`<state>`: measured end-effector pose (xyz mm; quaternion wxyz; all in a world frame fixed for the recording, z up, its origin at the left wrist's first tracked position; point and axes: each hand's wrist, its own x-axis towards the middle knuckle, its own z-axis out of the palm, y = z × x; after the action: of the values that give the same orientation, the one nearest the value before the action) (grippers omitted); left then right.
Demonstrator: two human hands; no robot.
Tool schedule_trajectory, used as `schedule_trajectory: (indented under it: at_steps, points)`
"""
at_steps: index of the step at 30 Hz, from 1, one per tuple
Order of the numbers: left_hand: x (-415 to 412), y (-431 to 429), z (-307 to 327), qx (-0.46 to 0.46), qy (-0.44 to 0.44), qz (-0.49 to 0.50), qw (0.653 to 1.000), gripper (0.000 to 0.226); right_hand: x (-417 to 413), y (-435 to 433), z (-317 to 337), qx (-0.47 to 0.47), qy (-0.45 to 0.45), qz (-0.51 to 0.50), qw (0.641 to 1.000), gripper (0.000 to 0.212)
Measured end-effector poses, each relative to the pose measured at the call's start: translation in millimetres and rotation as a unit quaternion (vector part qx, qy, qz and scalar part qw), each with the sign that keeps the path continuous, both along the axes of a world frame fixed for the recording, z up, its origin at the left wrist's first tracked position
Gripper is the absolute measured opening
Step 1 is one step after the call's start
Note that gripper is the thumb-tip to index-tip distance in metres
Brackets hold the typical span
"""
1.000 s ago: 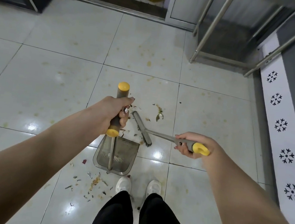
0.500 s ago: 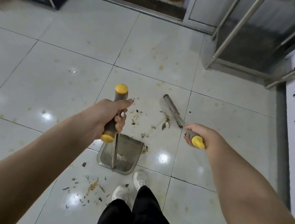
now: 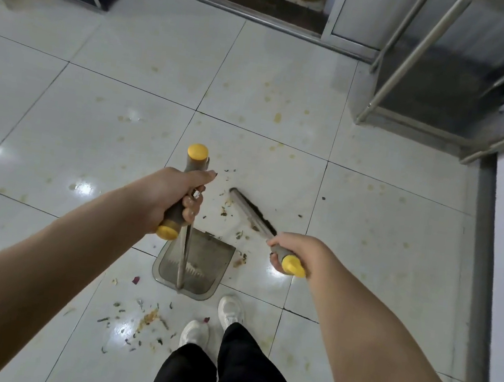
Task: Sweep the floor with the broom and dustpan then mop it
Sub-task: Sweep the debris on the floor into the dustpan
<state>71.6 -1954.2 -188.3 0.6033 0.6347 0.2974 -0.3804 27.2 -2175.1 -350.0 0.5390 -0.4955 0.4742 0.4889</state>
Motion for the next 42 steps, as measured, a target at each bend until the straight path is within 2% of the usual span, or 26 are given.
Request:
schedule_trajectory:
  at_steps: [3,8,17,19,25,29,32,35,39,42]
  points:
    - [1,5,4,0.0,0.0,0.007,1.0,0.035,18,-27,19,0.03,0.027,0.013,0.999,0.027]
    - [1,16,9,-0.002,0.005,0.013,1.0,0.036,48,-57,34,-0.004,0.041,0.072,0.997,0.038]
    - [18,24,4,0.017,0.01,0.039,0.999,0.035,115,-3,-4,-0.068,-0.096,0.05,0.992,0.014]
    - [23,24,1,0.019,0.015,0.037,0.999,0.035,122,9,-18,-0.07,-0.105,0.093,0.988,0.013]
    - [35,23,-6,0.023,0.022,0.018,0.999,0.036,109,43,-43,-0.083,-0.094,0.255,0.959,0.039]
    - [36,20,-7,0.029,0.022,-0.009,0.999,0.036,81,58,-18,-0.07,-0.072,0.276,0.956,0.05]
    - [34,14,-5,0.027,0.017,-0.028,0.999,0.036,71,57,0,-0.048,-0.062,0.261,0.962,0.046]
    - [35,11,-1,0.015,0.015,-0.037,0.999,0.035,71,40,23,-0.03,-0.04,0.236,0.97,0.019]
    - [34,8,5,0.005,0.017,-0.047,0.999,0.035,64,-4,32,-0.056,-0.017,0.172,0.983,0.025]
    - [32,6,6,0.006,0.016,-0.056,0.998,0.035,57,-38,29,-0.088,-0.028,0.121,0.988,0.018]
